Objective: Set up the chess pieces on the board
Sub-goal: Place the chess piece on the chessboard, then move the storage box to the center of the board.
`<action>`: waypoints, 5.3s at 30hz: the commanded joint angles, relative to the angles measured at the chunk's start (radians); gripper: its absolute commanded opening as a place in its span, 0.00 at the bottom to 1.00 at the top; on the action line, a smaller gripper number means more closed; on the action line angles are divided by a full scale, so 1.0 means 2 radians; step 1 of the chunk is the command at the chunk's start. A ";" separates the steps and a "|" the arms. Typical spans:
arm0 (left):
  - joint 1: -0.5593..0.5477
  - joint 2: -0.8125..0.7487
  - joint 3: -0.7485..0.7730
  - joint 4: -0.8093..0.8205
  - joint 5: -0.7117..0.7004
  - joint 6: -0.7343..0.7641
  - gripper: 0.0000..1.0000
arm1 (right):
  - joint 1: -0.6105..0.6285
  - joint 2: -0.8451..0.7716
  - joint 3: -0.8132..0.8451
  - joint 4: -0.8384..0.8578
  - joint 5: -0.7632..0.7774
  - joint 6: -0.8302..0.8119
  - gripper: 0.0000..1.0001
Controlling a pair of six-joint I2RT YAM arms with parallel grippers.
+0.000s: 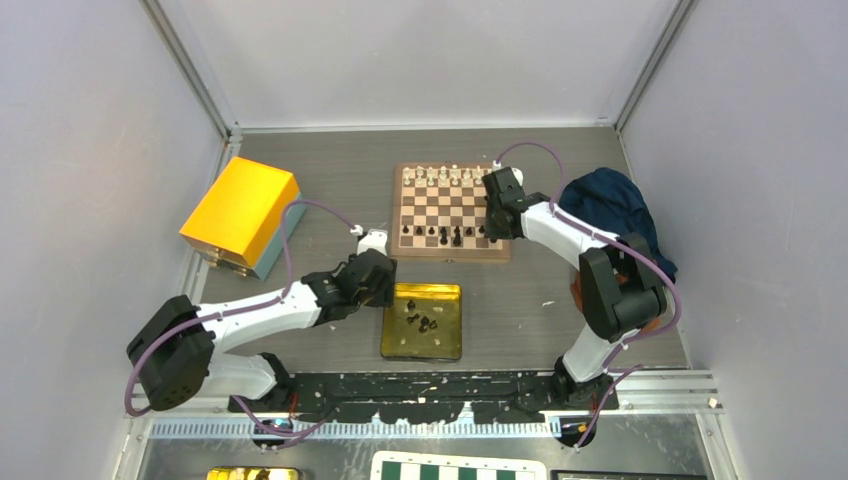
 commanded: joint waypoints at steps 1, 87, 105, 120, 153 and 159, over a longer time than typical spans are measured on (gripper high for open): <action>-0.002 0.000 0.020 0.021 -0.012 0.006 0.54 | -0.003 -0.013 0.016 0.012 -0.002 -0.004 0.30; 0.042 0.048 0.081 -0.054 -0.094 0.114 0.02 | 0.020 -0.158 0.000 -0.012 0.006 -0.003 0.25; 0.073 0.061 0.088 -0.027 -0.068 0.148 0.01 | 0.023 -0.162 -0.003 -0.012 0.006 -0.003 0.25; 0.099 0.083 0.100 -0.013 -0.046 0.145 0.03 | 0.023 -0.164 -0.001 -0.014 0.005 -0.005 0.25; 0.104 -0.123 0.065 -0.086 0.038 0.022 0.86 | 0.174 -0.112 0.098 -0.074 0.055 -0.035 0.28; 0.098 -0.157 0.079 -0.162 0.051 -0.023 0.93 | 0.215 -0.089 0.160 -0.141 0.032 0.002 0.29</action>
